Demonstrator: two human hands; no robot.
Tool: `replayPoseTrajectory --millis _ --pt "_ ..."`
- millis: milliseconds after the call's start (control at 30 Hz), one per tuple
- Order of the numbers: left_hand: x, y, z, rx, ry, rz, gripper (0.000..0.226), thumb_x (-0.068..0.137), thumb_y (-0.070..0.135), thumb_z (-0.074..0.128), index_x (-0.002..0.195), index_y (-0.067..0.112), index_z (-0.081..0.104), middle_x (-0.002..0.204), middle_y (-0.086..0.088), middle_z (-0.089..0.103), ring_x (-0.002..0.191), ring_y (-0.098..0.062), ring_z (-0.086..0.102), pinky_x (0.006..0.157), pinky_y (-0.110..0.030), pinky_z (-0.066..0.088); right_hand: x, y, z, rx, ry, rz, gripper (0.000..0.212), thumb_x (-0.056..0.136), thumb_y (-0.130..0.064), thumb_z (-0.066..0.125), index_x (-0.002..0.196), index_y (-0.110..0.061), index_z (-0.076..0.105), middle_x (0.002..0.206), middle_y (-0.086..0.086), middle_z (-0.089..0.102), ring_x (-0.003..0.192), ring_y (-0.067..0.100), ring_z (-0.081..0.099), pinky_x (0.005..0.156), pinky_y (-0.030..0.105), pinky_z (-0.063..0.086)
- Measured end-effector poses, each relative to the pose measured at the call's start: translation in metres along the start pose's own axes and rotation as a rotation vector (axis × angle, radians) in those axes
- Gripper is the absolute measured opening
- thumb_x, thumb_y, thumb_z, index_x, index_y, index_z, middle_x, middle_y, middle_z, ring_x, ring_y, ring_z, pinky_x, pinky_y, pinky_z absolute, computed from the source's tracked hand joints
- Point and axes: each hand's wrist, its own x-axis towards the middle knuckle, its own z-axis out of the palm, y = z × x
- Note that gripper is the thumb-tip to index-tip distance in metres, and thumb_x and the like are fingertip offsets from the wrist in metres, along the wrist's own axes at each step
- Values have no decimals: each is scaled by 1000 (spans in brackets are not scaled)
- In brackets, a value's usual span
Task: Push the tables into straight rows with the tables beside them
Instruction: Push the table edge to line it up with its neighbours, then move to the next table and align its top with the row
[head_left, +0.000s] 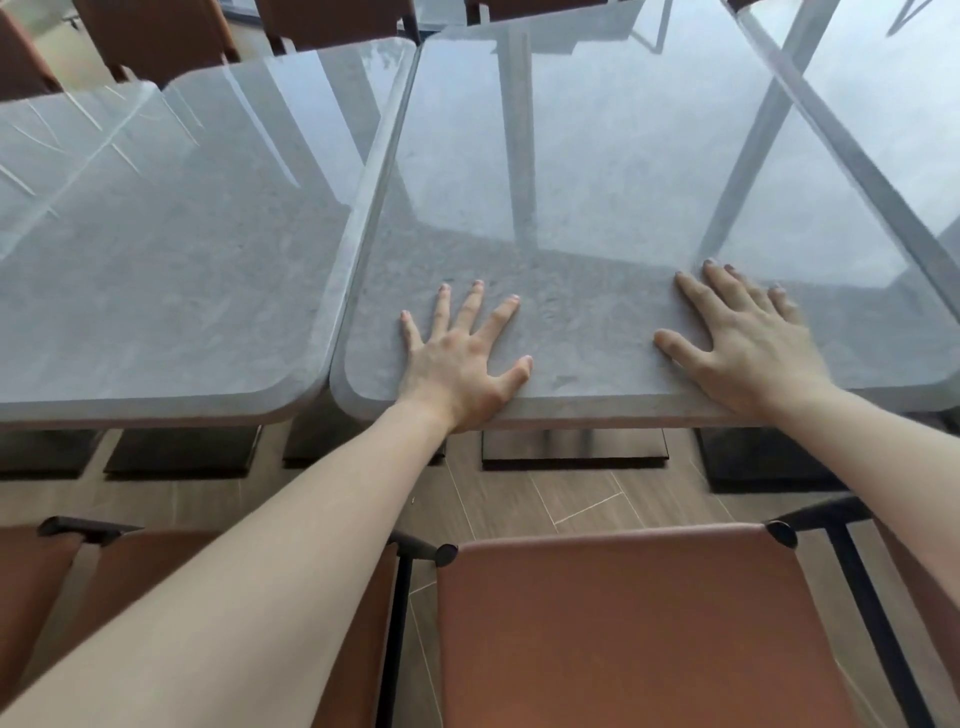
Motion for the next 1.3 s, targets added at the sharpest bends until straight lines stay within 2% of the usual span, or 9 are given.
replayPoseTrajectory --millis 367,533,667,767,900,1000,1100,1167,1300 --pt "-2 0 -2 -57 47 1 69 94 65 38 157 47 16 171 4 4 157 -28 -5 119 -69 -4 -26 -22 2 76 42 171 62 105 -52 21 162 -32 13 171 -3 6 158 15 2 128 43 0" --pt "-2 -1 -4 -78 53 -14 65 96 63 37 157 49 16 171 6 5 157 -26 -5 120 -67 -5 -60 -37 -3 79 -63 191 60 108 -44 20 163 -25 3 171 3 -5 158 19 -6 127 41 -4" --pt "-5 3 -11 -62 -64 -60 64 98 64 28 157 51 7 171 9 -6 156 -24 -14 120 -64 -10 -91 -37 -35 120 -287 173 73 103 -41 48 164 -23 11 172 5 3 158 21 3 126 41 12" --pt "-14 22 -18 -104 -133 -165 60 104 58 21 159 46 0 170 7 -12 156 -25 -17 122 -62 -8 -128 -48 -64 327 -388 218 63 100 -35 53 158 -20 33 168 6 20 154 23 23 121 37 27" --pt "-50 47 -27 -101 -195 -257 65 105 57 28 162 32 8 171 -1 -4 157 -29 -6 124 -56 6 -184 -47 -107 538 -263 228 51 101 -30 55 151 -26 46 161 -4 36 146 14 36 107 23 32" --pt "-67 61 -51 -226 -321 -272 58 104 57 35 149 22 44 162 -6 34 148 -30 31 118 -47 31 -220 -38 -146 750 -169 313 42 102 -29 56 144 -32 52 144 -7 54 137 11 46 100 24 35" --pt "-96 107 -98 -545 -333 -96 39 108 39 42 129 13 63 135 0 59 133 -25 51 98 -28 38 -254 -31 -195 946 -39 392 34 101 -24 57 134 -32 61 126 -15 63 127 6 53 104 27 41" --pt "-115 147 -135 -707 -288 47 29 107 31 47 120 13 67 124 -1 64 123 -21 56 90 -25 36 -276 -22 -229 1046 59 429 29 101 -21 58 128 -31 65 121 -17 65 122 5 57 111 38 44" --pt "-149 224 -211 -946 -194 216 20 100 41 56 106 30 72 114 10 70 117 -11 60 96 -31 42 -329 6 -290 1154 250 453 25 101 -21 58 121 -32 68 115 -17 69 112 2 65 106 36 50"
